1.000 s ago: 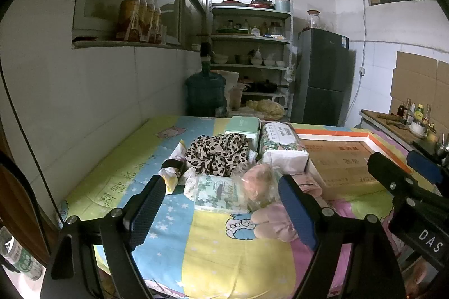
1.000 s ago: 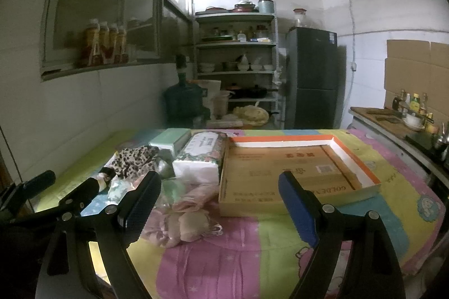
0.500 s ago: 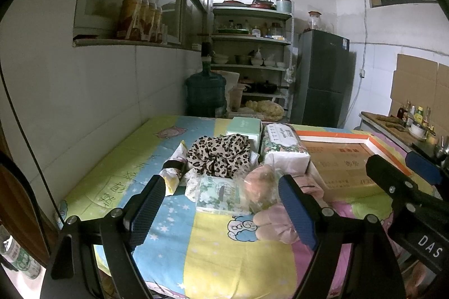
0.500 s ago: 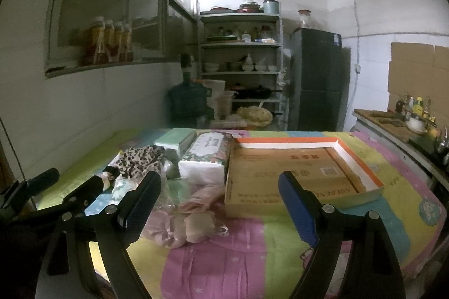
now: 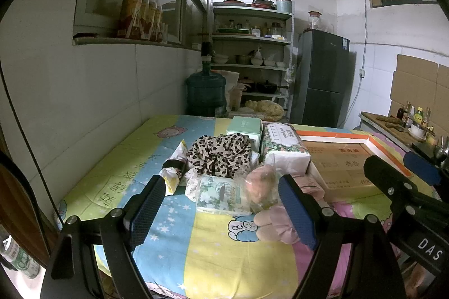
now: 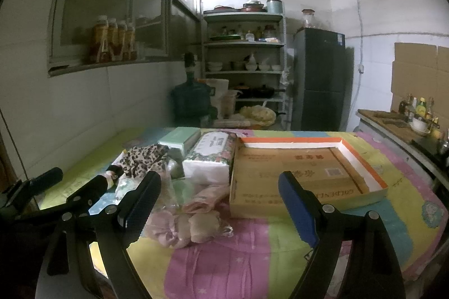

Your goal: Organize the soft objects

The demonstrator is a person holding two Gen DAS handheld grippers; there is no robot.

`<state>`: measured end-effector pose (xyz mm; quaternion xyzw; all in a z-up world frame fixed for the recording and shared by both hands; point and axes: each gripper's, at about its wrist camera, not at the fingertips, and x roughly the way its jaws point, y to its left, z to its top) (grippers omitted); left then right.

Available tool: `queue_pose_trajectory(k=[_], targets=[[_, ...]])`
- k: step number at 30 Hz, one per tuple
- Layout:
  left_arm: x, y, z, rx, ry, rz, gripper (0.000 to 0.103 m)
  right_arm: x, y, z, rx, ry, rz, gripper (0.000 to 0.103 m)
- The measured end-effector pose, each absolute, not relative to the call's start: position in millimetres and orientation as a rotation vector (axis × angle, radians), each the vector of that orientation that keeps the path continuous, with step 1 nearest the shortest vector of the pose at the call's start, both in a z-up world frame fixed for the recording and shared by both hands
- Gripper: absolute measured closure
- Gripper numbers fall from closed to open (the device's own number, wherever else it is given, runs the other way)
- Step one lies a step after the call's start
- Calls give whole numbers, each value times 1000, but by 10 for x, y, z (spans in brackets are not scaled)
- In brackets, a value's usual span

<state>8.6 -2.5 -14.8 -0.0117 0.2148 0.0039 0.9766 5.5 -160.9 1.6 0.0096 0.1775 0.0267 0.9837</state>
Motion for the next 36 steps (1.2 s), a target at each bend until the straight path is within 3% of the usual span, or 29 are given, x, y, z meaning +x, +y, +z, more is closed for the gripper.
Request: queue_pose_trajectory(k=[22, 36], targets=[[140, 182, -258, -55, 458, 52, 20, 106, -1577, -131, 24, 402, 104, 16], [318, 638, -522, -143, 521, 105, 20, 634, -1165, -381, -43, 491, 279, 16]])
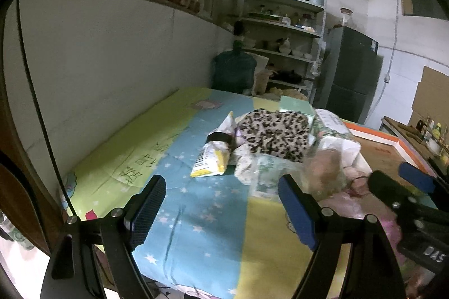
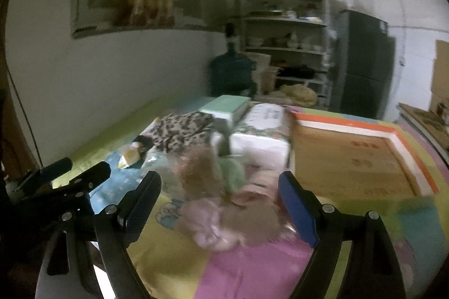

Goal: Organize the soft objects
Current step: 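Reach the left gripper to the white-and-yellow snack bag and grasp it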

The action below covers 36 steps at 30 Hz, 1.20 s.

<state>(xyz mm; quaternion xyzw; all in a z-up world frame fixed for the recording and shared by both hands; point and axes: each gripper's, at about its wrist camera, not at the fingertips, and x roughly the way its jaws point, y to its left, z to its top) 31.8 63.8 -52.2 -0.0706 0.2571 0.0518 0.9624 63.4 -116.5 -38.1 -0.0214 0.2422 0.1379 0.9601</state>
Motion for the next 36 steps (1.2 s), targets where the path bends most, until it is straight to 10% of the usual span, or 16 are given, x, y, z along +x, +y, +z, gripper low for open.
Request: queue_pose_trajectory(k=[14, 17, 36], targets=[[553, 787, -667, -151, 572, 64, 20, 1367, -829, -684, -139, 606, 337, 18], [591, 767, -697, -141, 579, 63, 20, 1408, -859, -710, -107, 616, 388, 48], [1466, 1003, -765, -51, 700, 8, 27, 1291, -1005, -501, 37, 568, 485, 50]])
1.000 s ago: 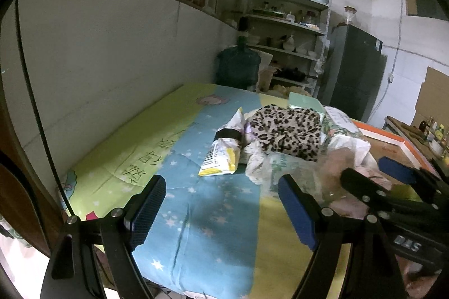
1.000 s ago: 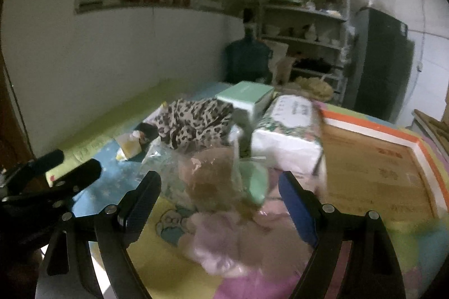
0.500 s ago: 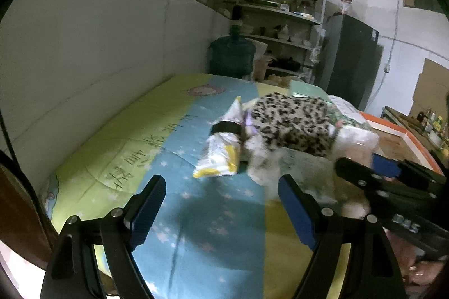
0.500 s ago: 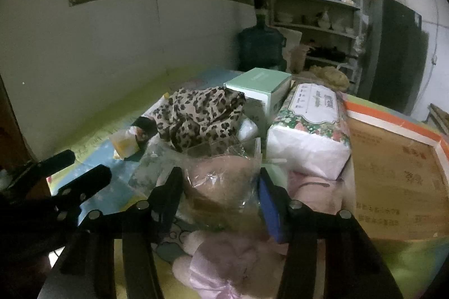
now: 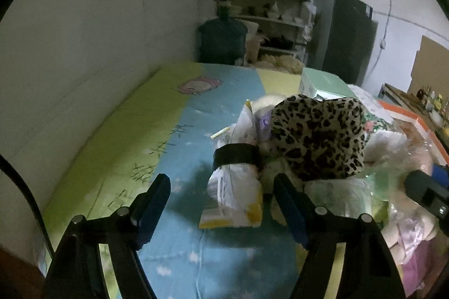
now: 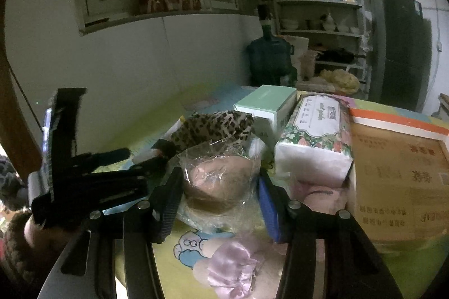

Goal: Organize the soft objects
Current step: 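Reach the left gripper to the white-and-yellow snack bag and grasp it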

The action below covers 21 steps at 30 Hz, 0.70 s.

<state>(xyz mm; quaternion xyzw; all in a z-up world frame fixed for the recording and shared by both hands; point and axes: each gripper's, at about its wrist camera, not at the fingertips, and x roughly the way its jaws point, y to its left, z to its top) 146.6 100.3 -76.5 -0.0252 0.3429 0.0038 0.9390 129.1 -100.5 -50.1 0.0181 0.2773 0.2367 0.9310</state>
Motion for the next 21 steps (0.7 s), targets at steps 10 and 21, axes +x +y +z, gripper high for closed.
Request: queue_pose_trajectory(k=[10, 21], targets=[[1639, 1096, -870, -138, 775, -70, 61, 1338, -966, -491, 52, 576, 493, 50], [1416, 1274, -832, -219, 692, -13, 62, 1354, -959, -503, 57, 575, 496, 50]])
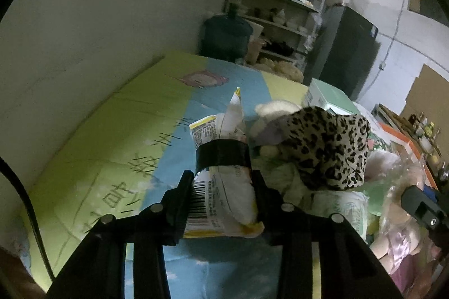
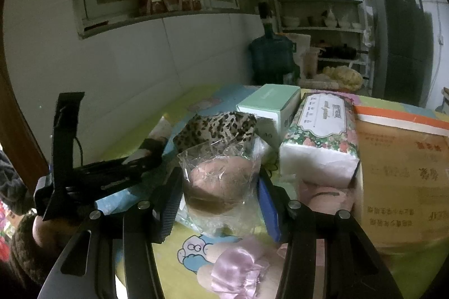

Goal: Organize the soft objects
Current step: 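Reach the left gripper to the white-and-yellow snack bag and grasp it, then carry the snack bag with the left gripper over the cardboard box lid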

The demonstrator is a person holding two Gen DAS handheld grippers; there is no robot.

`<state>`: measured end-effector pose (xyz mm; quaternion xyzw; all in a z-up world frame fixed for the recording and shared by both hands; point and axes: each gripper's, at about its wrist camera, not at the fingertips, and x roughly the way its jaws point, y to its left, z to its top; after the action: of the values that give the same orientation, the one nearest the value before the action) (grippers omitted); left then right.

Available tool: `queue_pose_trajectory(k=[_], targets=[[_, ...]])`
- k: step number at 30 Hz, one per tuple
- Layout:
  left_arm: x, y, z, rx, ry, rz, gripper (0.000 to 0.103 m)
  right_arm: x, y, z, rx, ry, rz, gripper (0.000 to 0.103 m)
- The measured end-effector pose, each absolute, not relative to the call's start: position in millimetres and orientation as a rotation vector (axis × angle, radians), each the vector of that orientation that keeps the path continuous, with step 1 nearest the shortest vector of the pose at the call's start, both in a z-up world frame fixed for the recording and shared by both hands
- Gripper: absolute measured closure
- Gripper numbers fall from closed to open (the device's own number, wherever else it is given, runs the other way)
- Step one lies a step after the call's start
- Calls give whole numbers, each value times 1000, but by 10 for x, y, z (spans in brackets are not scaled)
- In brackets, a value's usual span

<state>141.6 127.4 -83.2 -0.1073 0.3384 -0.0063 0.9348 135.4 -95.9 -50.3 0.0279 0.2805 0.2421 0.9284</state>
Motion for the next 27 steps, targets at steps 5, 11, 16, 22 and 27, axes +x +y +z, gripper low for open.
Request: queue_pose_trajectory(k=[5, 11, 16, 22, 27], targets=[[1287, 1285, -713, -205, 642, 23, 63, 1323, -954, -457, 59, 557, 498, 50], [1074, 1162, -473, -163, 570, 34, 64, 1249, -986, -336, 69, 520, 498, 51], [927, 1039, -269, -155, 523, 5, 64, 1178, -1064, -184, 82, 475, 488, 51], [887, 778, -50, -140, 493, -41, 64, 1129, -1216, -21, 96, 436, 466, 51], [888, 479, 39, -124, 482, -88, 64, 1116, -1398, 61, 110, 417, 433, 51]])
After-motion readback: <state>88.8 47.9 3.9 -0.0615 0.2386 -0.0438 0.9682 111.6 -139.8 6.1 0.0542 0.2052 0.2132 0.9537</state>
